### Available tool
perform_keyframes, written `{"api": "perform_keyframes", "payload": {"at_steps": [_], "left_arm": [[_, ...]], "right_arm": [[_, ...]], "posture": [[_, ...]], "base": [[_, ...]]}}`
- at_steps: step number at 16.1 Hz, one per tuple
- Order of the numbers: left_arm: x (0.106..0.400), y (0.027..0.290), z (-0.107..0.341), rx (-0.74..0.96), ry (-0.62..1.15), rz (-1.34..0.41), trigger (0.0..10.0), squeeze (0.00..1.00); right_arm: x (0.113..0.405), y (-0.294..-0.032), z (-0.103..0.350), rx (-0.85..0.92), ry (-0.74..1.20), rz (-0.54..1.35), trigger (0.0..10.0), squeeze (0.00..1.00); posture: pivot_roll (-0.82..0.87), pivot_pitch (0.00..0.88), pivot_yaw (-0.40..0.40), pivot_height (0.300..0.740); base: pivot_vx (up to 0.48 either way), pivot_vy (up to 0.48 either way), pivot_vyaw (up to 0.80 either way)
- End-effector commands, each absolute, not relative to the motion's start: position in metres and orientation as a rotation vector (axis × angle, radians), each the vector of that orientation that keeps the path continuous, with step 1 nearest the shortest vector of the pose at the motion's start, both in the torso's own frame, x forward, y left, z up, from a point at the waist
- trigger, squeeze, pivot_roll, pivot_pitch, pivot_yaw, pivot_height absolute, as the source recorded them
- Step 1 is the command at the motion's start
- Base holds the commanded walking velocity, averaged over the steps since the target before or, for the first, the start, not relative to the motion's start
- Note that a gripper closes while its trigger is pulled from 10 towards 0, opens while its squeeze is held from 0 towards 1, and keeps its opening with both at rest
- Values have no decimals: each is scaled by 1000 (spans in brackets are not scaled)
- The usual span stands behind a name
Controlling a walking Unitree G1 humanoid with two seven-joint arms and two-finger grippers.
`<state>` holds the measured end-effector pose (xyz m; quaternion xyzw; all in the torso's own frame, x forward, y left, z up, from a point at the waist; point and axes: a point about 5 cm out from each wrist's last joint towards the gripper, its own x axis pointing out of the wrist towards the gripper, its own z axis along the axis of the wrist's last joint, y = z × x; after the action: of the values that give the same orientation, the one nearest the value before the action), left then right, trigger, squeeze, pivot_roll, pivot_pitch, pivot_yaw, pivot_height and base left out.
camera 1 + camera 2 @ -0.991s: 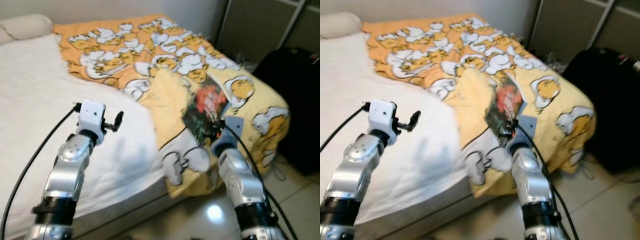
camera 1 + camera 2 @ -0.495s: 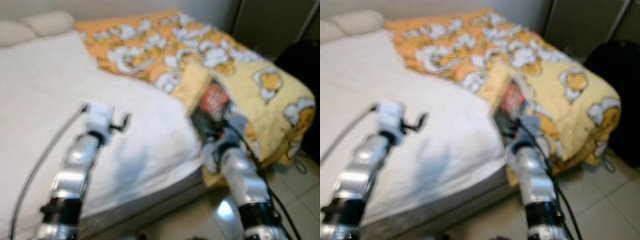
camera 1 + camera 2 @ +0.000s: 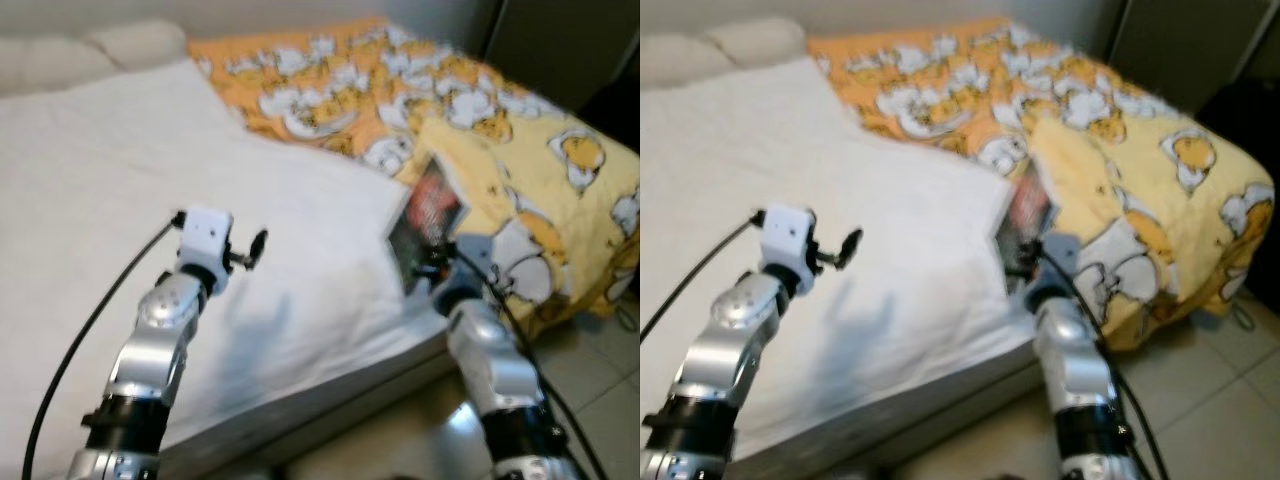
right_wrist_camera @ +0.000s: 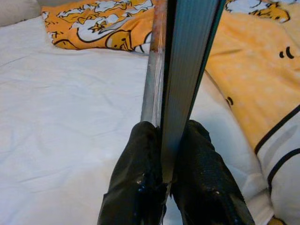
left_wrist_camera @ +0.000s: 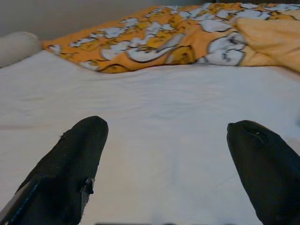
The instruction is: Clean up the room
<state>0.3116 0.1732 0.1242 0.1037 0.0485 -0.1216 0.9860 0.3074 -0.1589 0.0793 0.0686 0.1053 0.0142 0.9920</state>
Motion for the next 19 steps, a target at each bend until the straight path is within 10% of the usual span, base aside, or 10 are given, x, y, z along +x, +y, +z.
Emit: {"api": "perform_keyframes", "payload": {"at_steps": [1,11,19], "left_arm": [[313,181,130,225,85,-223,10000,0],[315,180,130,227,82,-219,10000,0],[318,176,132,240,69,-235,10000,0]], "right_arm": [[314,-148,95,144,140,66,10000,0],[315,-154,95,134,131,46,10000,0],[317,-157,92,143,133,34,10000,0]], "posture": [[-10,0,-15,740],[-5,0,-10,740],[10,0,-15,740]], "base": [[0,424,800],[0,420,209],[0,0,0]]}}
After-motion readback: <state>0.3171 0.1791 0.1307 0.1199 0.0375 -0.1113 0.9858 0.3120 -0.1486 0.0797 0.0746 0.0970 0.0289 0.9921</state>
